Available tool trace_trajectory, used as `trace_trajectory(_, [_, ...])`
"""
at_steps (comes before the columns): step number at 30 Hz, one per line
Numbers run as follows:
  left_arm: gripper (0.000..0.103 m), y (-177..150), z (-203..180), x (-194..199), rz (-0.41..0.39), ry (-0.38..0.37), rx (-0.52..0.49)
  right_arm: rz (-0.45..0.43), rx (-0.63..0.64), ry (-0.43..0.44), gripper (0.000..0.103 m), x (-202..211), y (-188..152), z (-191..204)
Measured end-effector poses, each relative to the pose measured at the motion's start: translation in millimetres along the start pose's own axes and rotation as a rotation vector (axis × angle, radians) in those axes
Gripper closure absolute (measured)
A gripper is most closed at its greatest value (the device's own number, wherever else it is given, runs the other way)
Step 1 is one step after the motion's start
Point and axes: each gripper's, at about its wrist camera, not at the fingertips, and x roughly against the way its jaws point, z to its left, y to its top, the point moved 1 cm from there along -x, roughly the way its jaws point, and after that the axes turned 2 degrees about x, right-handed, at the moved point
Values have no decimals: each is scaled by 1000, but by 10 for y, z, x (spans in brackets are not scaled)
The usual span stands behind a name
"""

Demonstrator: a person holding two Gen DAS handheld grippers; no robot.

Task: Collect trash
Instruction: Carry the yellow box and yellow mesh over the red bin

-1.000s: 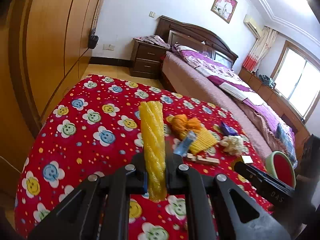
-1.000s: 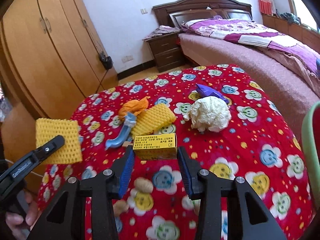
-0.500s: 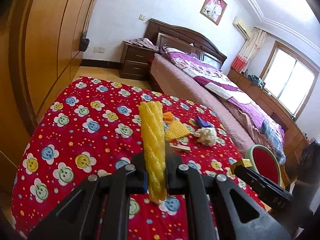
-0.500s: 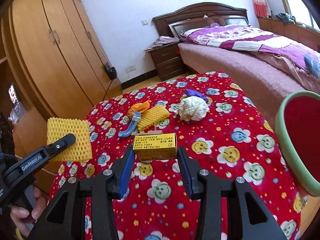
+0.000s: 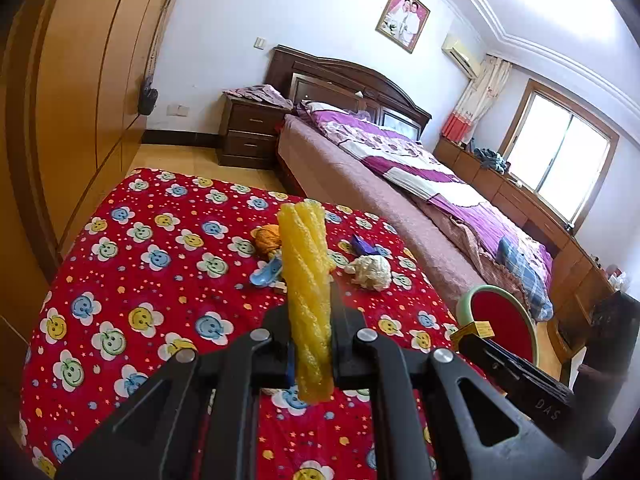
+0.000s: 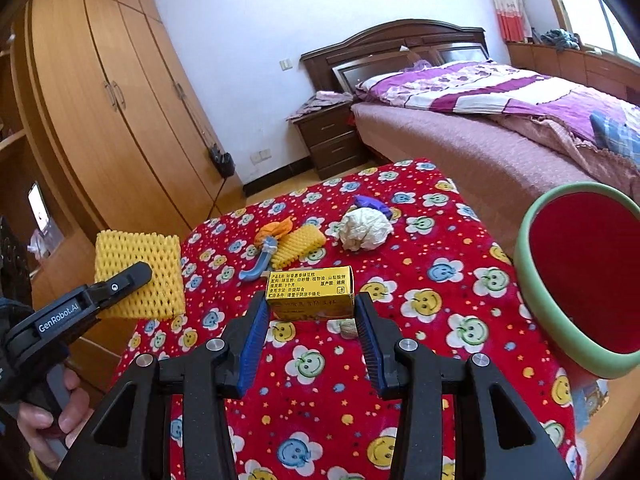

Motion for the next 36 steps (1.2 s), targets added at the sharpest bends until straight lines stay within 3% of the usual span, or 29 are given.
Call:
trace_trajectory(19, [92, -197, -417, -198, 93, -75, -39, -9, -76, -53, 58, 213, -159, -449])
trace_trajectory(36, [92, -296, -1074, -551, 172, -186, -120, -41, -161, -135, 58, 449, -168, -1019])
